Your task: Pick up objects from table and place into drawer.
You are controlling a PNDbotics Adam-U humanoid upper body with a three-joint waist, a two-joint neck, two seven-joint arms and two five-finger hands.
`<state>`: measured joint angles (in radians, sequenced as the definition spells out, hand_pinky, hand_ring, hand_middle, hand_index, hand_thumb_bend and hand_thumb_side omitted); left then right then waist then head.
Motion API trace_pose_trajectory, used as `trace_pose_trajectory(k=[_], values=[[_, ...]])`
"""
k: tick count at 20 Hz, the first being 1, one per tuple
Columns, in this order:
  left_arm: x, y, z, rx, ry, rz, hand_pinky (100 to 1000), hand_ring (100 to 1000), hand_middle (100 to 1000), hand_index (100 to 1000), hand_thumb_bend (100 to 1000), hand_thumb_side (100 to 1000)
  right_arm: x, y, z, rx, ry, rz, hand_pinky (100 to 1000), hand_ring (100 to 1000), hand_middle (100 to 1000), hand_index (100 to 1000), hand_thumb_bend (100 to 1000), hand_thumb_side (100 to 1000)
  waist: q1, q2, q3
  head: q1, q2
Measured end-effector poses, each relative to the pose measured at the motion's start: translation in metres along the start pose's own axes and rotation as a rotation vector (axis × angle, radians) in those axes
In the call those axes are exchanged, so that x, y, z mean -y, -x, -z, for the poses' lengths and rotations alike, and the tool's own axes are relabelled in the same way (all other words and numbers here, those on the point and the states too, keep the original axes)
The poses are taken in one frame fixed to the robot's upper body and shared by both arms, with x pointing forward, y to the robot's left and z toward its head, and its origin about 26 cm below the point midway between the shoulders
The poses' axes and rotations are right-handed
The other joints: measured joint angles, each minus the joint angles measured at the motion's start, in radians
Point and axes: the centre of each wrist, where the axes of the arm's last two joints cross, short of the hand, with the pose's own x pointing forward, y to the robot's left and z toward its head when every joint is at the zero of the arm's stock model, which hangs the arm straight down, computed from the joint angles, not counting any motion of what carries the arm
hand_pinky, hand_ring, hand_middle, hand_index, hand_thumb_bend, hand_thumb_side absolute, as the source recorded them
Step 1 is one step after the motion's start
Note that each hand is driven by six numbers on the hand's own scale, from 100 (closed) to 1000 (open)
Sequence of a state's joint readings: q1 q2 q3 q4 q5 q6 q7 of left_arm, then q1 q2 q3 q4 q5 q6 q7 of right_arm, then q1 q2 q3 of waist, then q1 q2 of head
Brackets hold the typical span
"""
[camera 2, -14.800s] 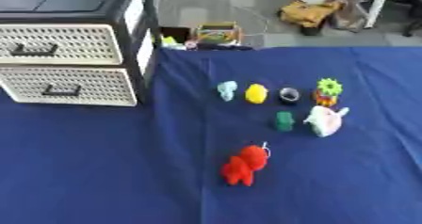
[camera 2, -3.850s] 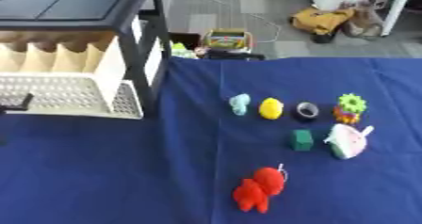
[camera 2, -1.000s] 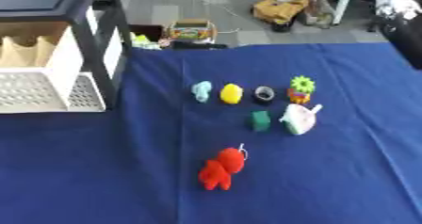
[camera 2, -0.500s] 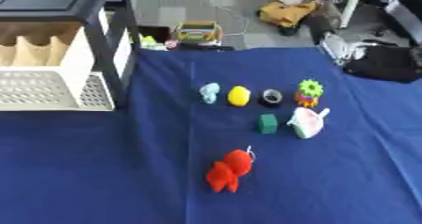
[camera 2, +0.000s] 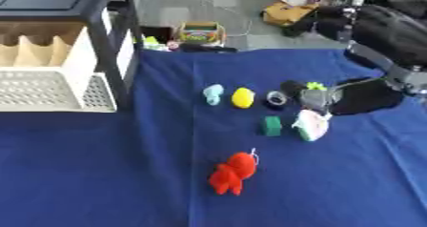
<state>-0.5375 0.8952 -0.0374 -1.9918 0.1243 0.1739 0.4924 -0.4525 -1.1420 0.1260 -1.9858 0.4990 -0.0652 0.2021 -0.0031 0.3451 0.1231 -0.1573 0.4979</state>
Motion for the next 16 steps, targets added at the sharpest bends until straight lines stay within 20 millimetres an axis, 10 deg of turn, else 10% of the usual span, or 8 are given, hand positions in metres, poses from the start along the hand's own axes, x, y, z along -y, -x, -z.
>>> trace_pose_trajectory(k=[16], values=[[0.002,0.0,-0.001,-0.037,0.021,0.002,100,100,100,847,323,701,-0.021,-0.018,0.009,0.044,-0.275,0.113,748,844,794,958,334,613,-0.012,0.0,0.019,-0.011,-0.007]])
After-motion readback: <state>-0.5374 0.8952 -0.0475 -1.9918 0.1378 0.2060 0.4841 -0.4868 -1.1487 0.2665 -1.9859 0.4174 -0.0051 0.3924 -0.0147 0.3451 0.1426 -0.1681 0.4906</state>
